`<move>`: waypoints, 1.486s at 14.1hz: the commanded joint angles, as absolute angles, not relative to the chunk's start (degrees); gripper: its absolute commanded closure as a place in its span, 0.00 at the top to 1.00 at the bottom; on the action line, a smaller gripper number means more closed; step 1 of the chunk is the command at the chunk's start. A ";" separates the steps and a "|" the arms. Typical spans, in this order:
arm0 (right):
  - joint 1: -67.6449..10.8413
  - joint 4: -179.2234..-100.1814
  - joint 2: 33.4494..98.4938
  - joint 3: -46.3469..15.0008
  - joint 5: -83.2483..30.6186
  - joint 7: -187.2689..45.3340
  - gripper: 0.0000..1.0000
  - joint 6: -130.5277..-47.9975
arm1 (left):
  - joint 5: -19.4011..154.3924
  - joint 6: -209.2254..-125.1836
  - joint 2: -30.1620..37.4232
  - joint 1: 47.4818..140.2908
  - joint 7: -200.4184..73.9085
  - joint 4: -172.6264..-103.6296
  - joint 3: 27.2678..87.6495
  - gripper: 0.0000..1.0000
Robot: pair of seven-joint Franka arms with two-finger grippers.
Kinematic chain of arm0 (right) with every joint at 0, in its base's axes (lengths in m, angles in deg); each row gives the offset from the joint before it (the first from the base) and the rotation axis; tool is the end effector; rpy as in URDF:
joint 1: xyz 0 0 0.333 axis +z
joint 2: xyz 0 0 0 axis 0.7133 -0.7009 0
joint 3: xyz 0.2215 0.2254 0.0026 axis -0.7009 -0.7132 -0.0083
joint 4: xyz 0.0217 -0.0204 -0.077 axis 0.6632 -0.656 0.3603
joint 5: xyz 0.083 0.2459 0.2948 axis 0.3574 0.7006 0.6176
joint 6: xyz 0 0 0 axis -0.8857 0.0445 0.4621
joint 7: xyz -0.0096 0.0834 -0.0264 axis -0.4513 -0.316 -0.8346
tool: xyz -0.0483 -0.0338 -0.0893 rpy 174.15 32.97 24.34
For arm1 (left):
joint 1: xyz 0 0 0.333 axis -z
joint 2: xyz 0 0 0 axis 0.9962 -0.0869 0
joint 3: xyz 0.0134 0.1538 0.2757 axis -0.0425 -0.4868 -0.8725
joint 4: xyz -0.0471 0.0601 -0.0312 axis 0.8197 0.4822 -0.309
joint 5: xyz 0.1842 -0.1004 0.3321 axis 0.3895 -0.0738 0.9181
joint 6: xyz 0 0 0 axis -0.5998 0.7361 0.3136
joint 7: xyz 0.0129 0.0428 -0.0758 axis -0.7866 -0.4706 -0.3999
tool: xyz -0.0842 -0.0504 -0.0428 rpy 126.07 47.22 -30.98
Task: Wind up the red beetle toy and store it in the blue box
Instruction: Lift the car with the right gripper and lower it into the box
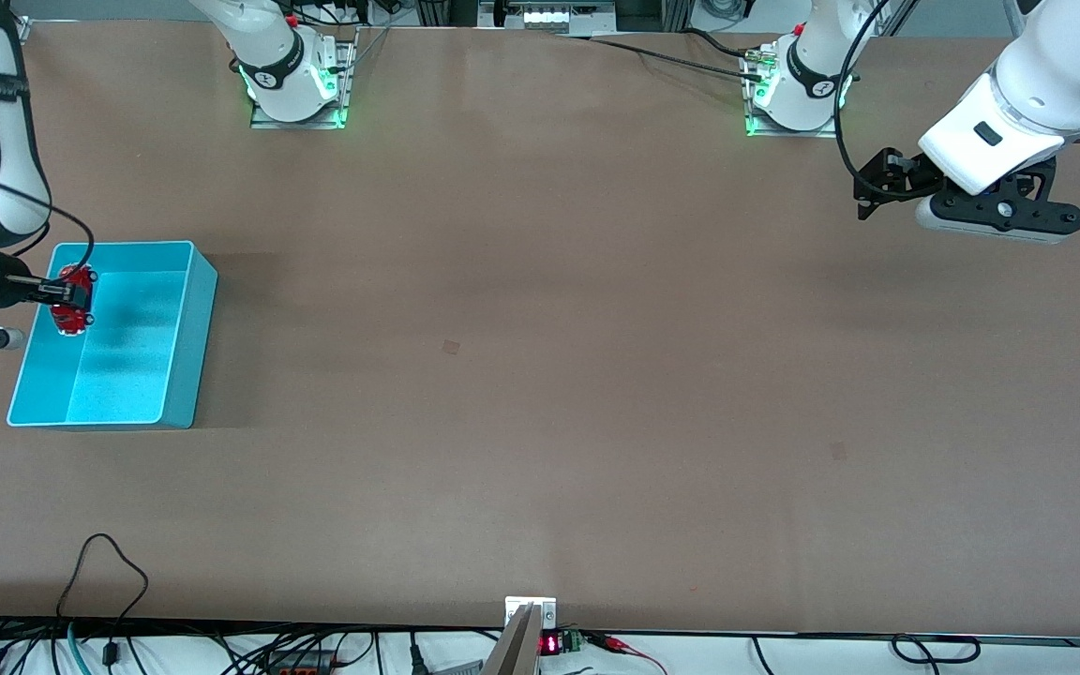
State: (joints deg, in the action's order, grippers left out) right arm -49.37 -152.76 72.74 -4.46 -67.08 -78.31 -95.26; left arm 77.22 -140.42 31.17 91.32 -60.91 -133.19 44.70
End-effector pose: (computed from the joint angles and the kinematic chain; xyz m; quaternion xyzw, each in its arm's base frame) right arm 0.5593 -0.2057 0.3266 0.9948 -0.0484 -0.0749 0.0500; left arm 0.5312 -0.1103 0.6051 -0.9975 0.0670 0.0211 0.0110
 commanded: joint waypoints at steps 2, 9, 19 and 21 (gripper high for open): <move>-50.51 -160.19 71.34 -5.04 -67.29 -77.27 0.00 -105.89 | 77.54 -139.25 31.10 91.08 -61.20 -132.11 44.85 1.00; -51.47 -161.53 67.30 -7.67 -68.34 -77.54 0.00 -109.78 | 77.54 -139.34 31.10 90.90 -61.02 -132.11 44.85 1.00; -52.97 -160.92 66.93 -9.25 -68.87 -78.06 1.00 -110.22 | 77.54 -139.34 31.10 90.81 -61.02 -132.11 44.85 1.00; -52.97 -157.94 68.07 -10.48 -68.87 -78.24 1.00 -109.09 | 77.54 -139.34 31.10 90.81 -61.02 -132.11 44.85 1.00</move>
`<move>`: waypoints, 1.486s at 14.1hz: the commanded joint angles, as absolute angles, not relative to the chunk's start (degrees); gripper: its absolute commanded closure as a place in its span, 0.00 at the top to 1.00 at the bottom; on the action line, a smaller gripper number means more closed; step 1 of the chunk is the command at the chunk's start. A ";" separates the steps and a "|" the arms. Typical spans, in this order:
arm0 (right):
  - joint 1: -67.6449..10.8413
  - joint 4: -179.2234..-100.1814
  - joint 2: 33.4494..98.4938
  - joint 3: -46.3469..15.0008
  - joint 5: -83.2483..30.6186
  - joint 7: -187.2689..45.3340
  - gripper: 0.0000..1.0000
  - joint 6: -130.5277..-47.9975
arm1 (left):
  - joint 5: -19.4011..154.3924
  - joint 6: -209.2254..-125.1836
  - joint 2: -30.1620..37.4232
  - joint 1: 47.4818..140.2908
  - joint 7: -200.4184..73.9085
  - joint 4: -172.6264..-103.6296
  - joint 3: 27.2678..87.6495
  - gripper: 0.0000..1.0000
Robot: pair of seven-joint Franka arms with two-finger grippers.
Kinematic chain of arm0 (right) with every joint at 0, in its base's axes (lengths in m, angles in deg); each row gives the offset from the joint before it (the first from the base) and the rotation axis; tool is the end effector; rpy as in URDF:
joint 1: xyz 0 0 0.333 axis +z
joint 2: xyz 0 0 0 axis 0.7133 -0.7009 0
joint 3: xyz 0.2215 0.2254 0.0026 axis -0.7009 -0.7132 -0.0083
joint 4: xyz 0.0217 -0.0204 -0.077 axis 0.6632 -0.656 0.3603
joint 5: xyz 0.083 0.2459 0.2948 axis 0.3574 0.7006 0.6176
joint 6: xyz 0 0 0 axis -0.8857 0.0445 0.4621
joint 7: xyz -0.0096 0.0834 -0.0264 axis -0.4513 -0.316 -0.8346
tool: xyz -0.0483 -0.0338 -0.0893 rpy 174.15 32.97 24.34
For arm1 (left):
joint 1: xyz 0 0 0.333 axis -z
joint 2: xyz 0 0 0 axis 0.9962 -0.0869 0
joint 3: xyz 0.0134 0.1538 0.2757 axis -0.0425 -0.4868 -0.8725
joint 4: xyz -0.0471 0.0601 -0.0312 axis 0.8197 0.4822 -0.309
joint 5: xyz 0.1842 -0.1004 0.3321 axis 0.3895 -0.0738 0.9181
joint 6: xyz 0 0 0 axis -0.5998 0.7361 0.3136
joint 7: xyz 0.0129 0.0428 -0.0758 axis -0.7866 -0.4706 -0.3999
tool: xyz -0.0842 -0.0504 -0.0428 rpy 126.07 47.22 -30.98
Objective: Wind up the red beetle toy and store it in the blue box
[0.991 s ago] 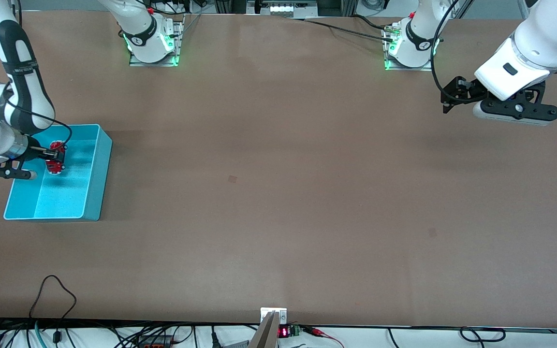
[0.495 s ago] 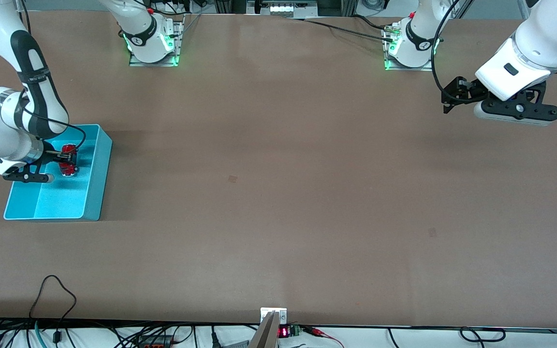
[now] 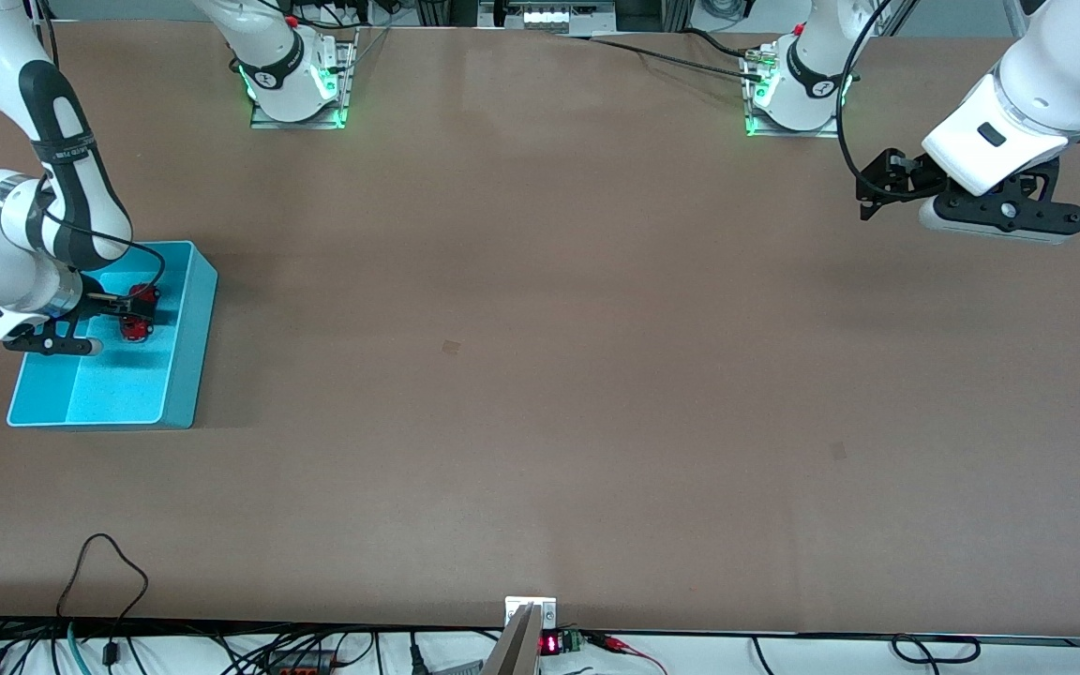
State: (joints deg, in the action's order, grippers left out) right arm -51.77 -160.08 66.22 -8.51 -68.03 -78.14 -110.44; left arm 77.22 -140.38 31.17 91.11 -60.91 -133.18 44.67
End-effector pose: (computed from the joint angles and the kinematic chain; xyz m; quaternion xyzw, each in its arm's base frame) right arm 0.5469 -0.1869 0.2265 0.9962 -0.0198 -0.0650 0.0553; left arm 0.5316 -0.1080 0.6051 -0.9976 0.0649 0.0214 0.0110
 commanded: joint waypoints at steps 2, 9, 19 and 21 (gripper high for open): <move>-52.88 -153.56 69.91 -11.53 -68.96 -78.33 1.00 -103.57 | 77.54 -139.34 31.10 90.81 -61.02 -132.11 44.85 1.00; -52.27 -135.98 76.07 -16.28 -67.56 -77.27 1.00 -80.46 | 77.54 -139.34 31.10 90.81 -60.94 -132.11 44.85 1.00; -50.25 -120.22 80.90 -19.36 -65.63 -74.81 1.00 -56.79 | 77.45 -139.34 31.01 90.64 -60.85 -132.11 44.23 1.00; -50.25 -121.36 81.70 -19.19 -64.75 -74.81 1.00 -56.79 | 77.45 -139.34 31.01 90.72 -60.85 -132.19 44.23 1.00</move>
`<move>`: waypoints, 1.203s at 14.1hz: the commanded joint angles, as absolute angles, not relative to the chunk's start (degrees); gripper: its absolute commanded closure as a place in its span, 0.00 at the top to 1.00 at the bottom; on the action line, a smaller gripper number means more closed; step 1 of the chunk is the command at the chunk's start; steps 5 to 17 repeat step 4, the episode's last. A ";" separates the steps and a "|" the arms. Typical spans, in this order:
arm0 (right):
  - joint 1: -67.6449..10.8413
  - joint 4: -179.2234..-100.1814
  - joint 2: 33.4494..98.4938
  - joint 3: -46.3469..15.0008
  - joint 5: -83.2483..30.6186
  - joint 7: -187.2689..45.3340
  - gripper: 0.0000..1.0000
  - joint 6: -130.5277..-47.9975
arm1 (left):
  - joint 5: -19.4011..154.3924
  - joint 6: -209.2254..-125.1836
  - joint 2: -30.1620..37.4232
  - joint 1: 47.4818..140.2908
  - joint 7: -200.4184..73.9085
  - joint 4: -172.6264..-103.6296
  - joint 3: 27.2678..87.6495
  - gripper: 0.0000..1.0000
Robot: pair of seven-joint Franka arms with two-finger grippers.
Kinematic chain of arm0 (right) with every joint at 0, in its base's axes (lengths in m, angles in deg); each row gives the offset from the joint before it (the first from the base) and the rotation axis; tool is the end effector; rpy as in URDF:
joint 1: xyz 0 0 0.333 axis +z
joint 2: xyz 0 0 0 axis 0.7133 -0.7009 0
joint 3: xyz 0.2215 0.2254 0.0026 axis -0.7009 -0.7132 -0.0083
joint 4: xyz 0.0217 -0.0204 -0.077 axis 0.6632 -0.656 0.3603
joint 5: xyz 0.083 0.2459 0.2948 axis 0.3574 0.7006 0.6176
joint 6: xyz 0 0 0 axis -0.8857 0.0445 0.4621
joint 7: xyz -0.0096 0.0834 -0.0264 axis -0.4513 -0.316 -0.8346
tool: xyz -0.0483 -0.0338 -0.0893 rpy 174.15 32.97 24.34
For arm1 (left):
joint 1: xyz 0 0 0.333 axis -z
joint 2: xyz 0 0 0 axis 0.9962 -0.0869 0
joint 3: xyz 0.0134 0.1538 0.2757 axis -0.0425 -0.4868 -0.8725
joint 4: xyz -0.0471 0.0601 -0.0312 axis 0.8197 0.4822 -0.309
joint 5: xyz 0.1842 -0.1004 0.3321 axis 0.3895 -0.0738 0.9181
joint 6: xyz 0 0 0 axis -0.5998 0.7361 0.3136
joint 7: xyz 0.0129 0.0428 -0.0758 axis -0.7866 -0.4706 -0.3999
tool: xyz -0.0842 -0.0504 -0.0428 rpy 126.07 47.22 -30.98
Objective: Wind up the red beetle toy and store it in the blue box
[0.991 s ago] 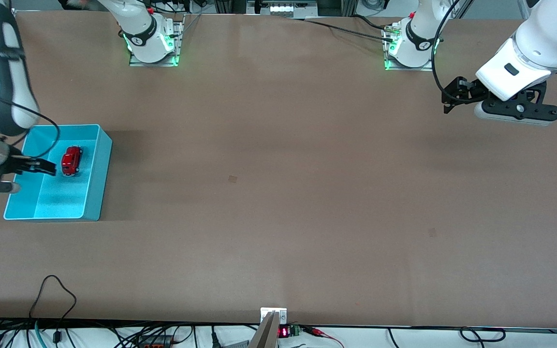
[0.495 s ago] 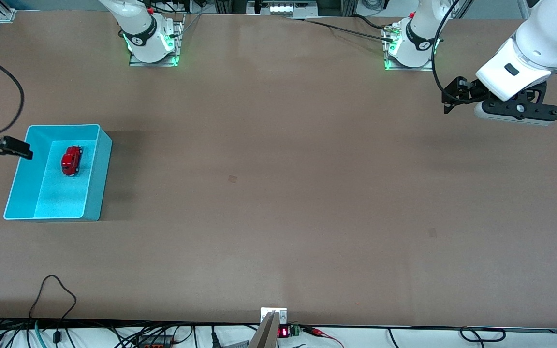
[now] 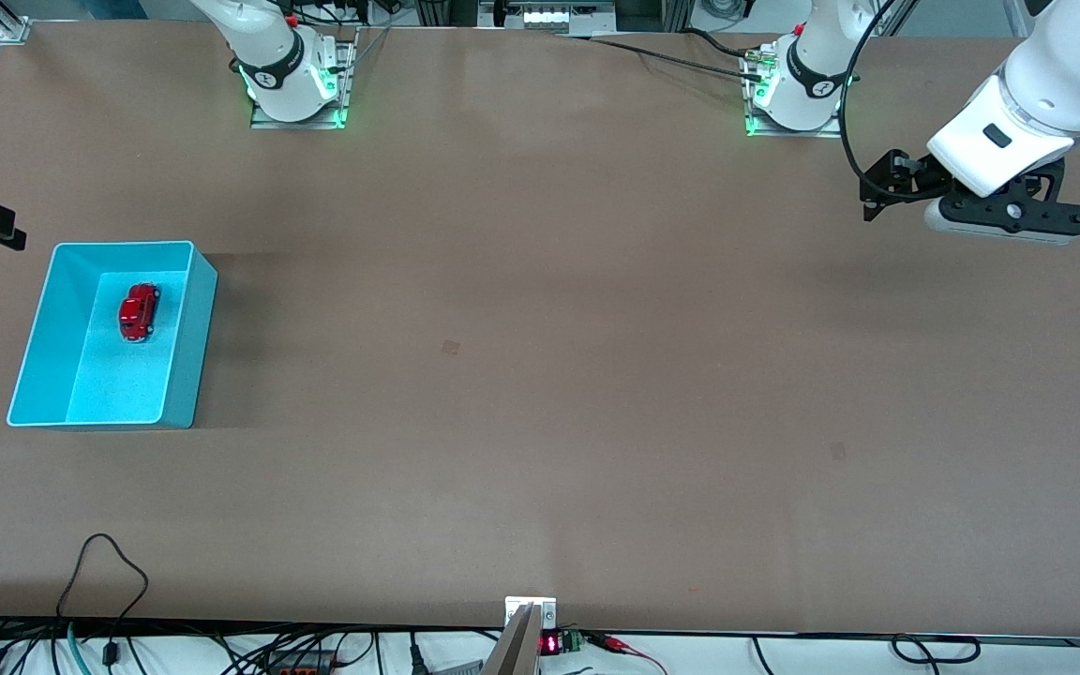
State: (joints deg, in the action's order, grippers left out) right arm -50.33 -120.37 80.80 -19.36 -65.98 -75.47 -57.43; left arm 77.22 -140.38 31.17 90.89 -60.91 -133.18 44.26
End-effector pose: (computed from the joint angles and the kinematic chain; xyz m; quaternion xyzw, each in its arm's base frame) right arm 0.5854 -0.0716 0.6141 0.9986 0.0240 -0.0435 0.0202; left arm 0.5327 -0.1021 0.6051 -0.9979 0.0594 0.0215 0.0108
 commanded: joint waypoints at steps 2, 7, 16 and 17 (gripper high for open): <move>-50.33 -122.33 82.14 -19.01 -64.74 -74.72 1.00 -56.79 | 77.45 -139.34 31.01 90.64 -60.85 -132.11 44.23 1.00; -50.42 -122.33 82.14 -19.01 -64.74 -74.81 1.00 -56.87 | 77.45 -139.34 31.01 90.55 -60.85 -132.11 44.23 1.00; -50.42 -122.33 82.14 -19.01 -64.74 -74.81 1.00 -56.87 | 77.45 -139.34 31.01 90.55 -60.85 -132.11 44.23 1.00; -50.42 -122.33 82.14 -19.01 -64.74 -74.81 1.00 -56.87 | 77.45 -139.34 31.01 90.55 -60.85 -132.11 44.23 1.00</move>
